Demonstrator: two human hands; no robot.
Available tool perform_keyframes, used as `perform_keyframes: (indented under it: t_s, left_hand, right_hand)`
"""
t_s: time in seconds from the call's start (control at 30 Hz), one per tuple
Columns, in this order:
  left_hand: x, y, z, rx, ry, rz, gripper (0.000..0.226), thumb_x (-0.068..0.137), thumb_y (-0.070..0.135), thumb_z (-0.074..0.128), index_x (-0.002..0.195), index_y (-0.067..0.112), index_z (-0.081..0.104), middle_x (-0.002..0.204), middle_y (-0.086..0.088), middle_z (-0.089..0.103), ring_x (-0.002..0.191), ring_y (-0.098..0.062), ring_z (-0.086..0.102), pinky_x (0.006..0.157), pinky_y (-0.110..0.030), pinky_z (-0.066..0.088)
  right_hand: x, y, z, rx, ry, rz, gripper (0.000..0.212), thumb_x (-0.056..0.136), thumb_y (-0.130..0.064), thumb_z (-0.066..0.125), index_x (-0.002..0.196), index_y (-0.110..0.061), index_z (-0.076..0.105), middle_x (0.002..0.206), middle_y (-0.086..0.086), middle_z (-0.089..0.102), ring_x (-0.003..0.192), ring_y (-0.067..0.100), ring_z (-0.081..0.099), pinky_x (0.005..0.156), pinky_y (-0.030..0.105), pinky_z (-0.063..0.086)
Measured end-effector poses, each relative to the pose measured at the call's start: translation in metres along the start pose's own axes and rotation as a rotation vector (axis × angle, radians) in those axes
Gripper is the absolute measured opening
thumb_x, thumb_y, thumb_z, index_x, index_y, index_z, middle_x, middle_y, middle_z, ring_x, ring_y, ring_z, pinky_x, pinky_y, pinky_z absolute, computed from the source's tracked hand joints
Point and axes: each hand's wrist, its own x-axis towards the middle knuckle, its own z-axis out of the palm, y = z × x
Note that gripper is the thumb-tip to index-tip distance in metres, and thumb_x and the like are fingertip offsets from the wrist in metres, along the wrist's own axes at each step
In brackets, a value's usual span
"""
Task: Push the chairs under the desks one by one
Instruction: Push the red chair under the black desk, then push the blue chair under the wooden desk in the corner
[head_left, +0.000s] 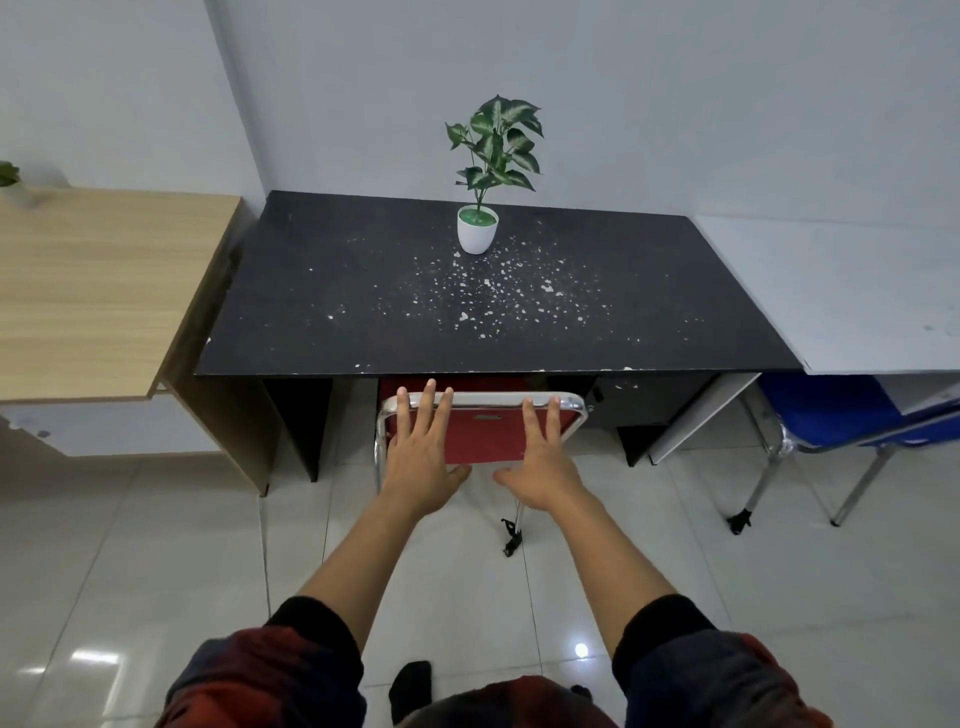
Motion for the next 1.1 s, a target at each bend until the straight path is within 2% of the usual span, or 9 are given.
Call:
perform_keyframes:
  t_s: [0.13,0.2,0.27,0.37,0.43,0.5,0.67,0.97,1.1]
  left_hand:
    - [0.001,-0.002,-0.014,-0.022,-0.059,0.04,0.098,0.085,0.045,0.07,0.158,0.022,0.007,0.165,0.002,-0.004,0.149,-0.033,-0.017,0.119,-0.047,0.019]
    - [-0.003,-0.007,-0.019,-0.051,-0.119,0.018,0.092,0.086,0.04,0.07,0.157,0.023,0.013,0.165,0.003,-0.003,0.151,-0.031,-0.013,0.12,-0.046,0.019]
    - [-0.012,-0.009,-0.024,-0.15,-0.166,-0.032,0.08,0.086,0.034,0.072,0.154,0.022,0.03,0.165,0.002,0.004,0.152,-0.03,-0.001,0.121,-0.045,0.02]
    - [-0.039,0.004,-0.025,-0.425,-0.154,-0.154,0.061,0.088,0.025,0.071,0.144,0.017,0.047,0.153,-0.004,0.041,0.138,-0.023,0.041,0.111,-0.032,0.036]
    - [-0.074,0.021,-0.019,-0.445,-0.081,-0.201,0.051,0.089,0.024,0.07,0.137,0.015,0.054,0.139,-0.004,0.056,0.125,-0.02,0.053,0.097,-0.021,0.038]
    - [-0.103,0.031,-0.012,-0.426,-0.06,-0.234,0.043,0.09,0.025,0.069,0.131,0.017,0.059,0.134,-0.002,0.059,0.122,-0.019,0.055,0.093,-0.02,0.037]
    - [-0.16,0.063,-0.009,-0.55,-0.055,-0.318,0.044,0.092,0.029,0.067,0.133,0.017,0.057,0.139,0.001,0.056,0.127,-0.022,0.052,0.099,-0.033,0.043]
    - [-0.295,0.111,-0.001,-0.648,0.077,-0.444,0.037,0.092,0.029,0.067,0.127,0.022,0.06,0.129,0.007,0.058,0.118,-0.014,0.055,0.086,-0.027,0.047]
    - [-0.336,0.119,-0.008,-0.637,0.125,-0.48,0.036,0.092,0.03,0.067,0.127,0.023,0.061,0.126,0.009,0.058,0.114,-0.013,0.057,0.084,-0.027,0.049]
  right_hand:
    - [-0.012,0.01,-0.012,0.43,-0.022,0.079,0.083,0.09,-0.028,0.072,0.158,-0.029,0.023,0.167,-0.002,0.006,0.145,0.023,0.032,0.112,0.038,0.037]
    - [-0.031,0.014,-0.01,0.657,-0.129,0.217,0.071,0.093,-0.026,0.069,0.154,-0.023,0.034,0.153,0.004,0.041,0.131,0.026,0.048,0.104,0.039,0.043]
    - [-0.05,0.02,-0.007,0.71,-0.186,0.301,0.059,0.096,-0.023,0.065,0.149,-0.017,0.041,0.129,0.004,0.056,0.123,0.033,0.056,0.097,0.042,0.048]
    - [-0.066,0.032,-0.014,0.703,-0.155,0.307,0.04,0.097,-0.02,0.063,0.135,-0.014,0.054,0.121,0.009,0.063,0.116,0.036,0.062,0.1,0.046,0.049]
    - [-0.075,0.039,-0.024,0.72,-0.112,0.268,0.03,0.097,-0.023,0.064,0.126,-0.015,0.061,0.123,0.008,0.065,0.097,0.024,0.064,0.083,0.036,0.054]
    - [-0.081,0.036,-0.03,0.743,-0.092,0.207,0.028,0.097,-0.024,0.063,0.123,-0.015,0.063,0.113,0.003,0.067,0.09,0.018,0.062,0.072,0.028,0.05]
    - [-0.112,0.041,-0.038,0.746,-0.157,0.088,0.023,0.097,-0.026,0.063,0.119,-0.017,0.065,0.105,-0.001,0.067,0.089,0.016,0.064,0.073,0.027,0.051]
    - [-0.195,0.071,-0.012,0.753,-0.275,0.014,0.016,0.097,-0.015,0.058,0.112,-0.013,0.064,0.092,0.001,0.063,0.076,0.014,0.06,0.064,0.024,0.045]
    - [-0.228,0.069,-0.002,0.735,-0.335,-0.047,0.015,0.098,-0.019,0.059,0.111,-0.016,0.065,0.096,0.002,0.065,0.081,0.016,0.062,0.069,0.027,0.047]
